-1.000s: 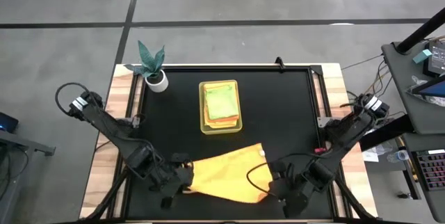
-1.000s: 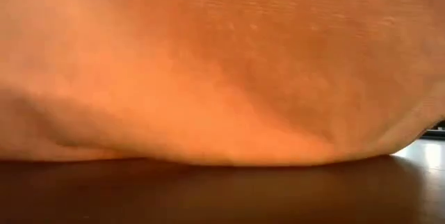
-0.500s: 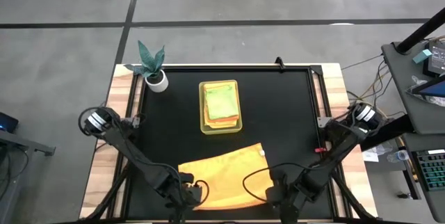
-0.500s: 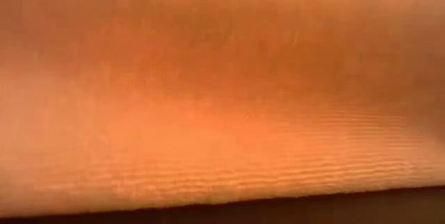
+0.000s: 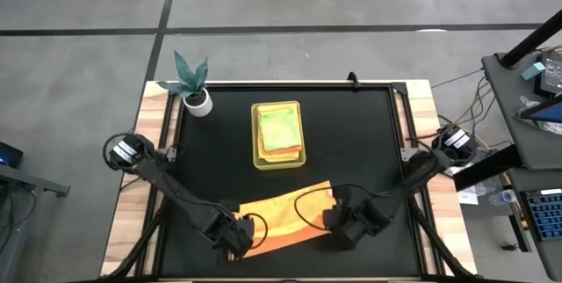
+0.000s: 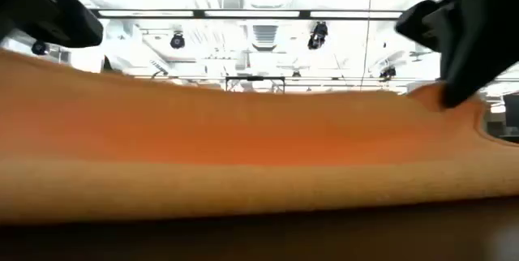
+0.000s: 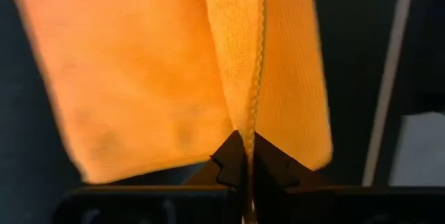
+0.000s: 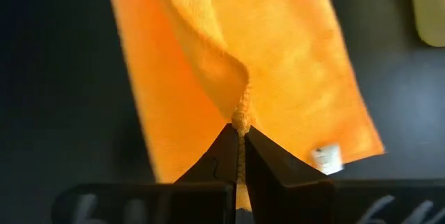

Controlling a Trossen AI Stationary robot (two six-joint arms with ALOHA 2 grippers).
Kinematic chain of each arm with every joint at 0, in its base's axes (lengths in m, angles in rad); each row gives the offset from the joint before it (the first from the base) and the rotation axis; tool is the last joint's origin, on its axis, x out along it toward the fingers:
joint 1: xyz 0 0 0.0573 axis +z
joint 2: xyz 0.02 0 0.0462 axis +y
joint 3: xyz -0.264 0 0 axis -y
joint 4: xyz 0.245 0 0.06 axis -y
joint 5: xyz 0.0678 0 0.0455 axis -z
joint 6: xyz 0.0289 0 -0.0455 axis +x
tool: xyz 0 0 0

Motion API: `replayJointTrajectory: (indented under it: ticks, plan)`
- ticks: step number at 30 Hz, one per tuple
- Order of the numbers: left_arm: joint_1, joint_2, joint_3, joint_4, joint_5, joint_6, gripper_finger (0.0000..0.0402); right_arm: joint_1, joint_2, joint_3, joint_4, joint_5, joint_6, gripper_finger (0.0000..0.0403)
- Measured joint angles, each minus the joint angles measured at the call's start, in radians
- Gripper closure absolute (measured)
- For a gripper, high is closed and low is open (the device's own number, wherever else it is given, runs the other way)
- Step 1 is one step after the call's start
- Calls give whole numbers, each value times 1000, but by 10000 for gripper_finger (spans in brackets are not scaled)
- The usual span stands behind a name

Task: Fold microfiber towels
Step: Fold the orange microfiber cloth

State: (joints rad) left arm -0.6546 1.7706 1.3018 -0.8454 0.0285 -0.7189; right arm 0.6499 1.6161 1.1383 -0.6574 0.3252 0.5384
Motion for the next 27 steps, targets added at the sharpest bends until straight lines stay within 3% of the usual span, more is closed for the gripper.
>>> replayJointTrajectory:
  ticks: [15, 27]
  plan:
    - [65, -2, -130, -22, -39, 18, 402, -135, 3, -66, 8, 20, -68, 394]
    - [99, -2, -145, -23, -115, 23, 402, -167, 3, -86, 20, 71, -81, 394]
